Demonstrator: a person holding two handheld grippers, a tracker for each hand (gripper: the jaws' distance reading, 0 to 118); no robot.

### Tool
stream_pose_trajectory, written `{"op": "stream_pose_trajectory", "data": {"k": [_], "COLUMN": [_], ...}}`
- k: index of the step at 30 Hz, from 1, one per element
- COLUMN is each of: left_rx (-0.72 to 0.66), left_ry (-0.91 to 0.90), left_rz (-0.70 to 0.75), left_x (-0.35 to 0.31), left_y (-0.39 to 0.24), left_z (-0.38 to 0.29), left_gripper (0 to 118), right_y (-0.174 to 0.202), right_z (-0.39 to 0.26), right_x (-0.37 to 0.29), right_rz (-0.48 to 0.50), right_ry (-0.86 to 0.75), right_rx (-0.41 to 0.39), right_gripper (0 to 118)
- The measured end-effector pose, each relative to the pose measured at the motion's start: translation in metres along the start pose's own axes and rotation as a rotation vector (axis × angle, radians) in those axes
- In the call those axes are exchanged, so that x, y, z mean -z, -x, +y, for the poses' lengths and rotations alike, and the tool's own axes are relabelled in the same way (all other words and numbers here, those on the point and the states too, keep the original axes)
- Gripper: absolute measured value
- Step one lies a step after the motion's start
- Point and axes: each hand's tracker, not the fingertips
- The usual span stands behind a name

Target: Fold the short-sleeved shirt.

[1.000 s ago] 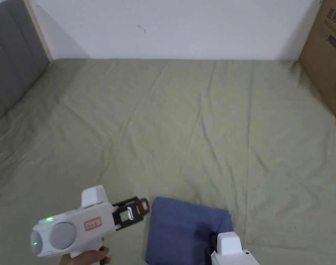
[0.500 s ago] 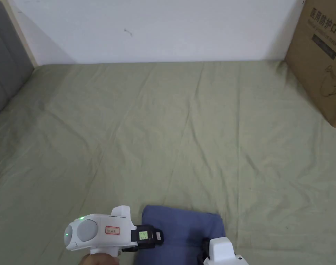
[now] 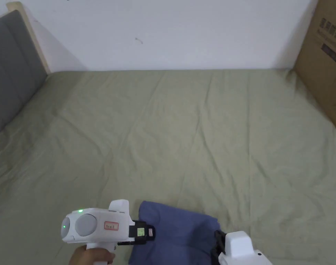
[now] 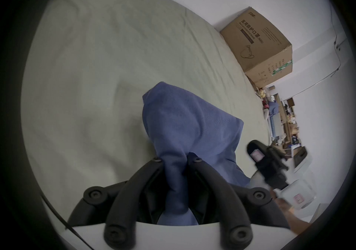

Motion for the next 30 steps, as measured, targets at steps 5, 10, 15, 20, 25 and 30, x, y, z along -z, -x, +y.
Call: {"op": "stream_pose_trajectory", "data": {"k": [5,10,15,20,25,30], "left_rx": [0.02,-0.008,-0.063,-0.121,-0.145,-0.108], "left_ry": [-0.034,-0.071,-0.083,-0.061,-0.004,0.036], "left_rz": [0.138,0.289,0.442,0.516,0.551,0.608], "left_x": [-0.065,-0.128,-0.184,-0.209,-0.18,-0.16], "left_y": [0.065,0.146,0.216,0.269,0.285,0.285], "left_z": [0.032,0.065,0.084,0.1,0.098,0.095], "left_gripper": [15,15,15,15,15,15], "right_y": [0.014,0.025,0.032,0.037,0.035,0.028], "right_z": [0.038,0.066,0.087,0.102,0.105,0.101], "right_x": [-0.017,-0.02,-0.013,-0.002,0.01,0.012], "right_rz": [0.004,0.02,0.018,0.005,-0.013,-0.027], "right_ry": [-0.116,-0.188,-0.231,-0.252,-0.242,-0.228], "right_rx": [-0.019,-0.046,-0.068,-0.059,-0.057,-0.052], "right_gripper": [0,0,0,0,0,0]}}
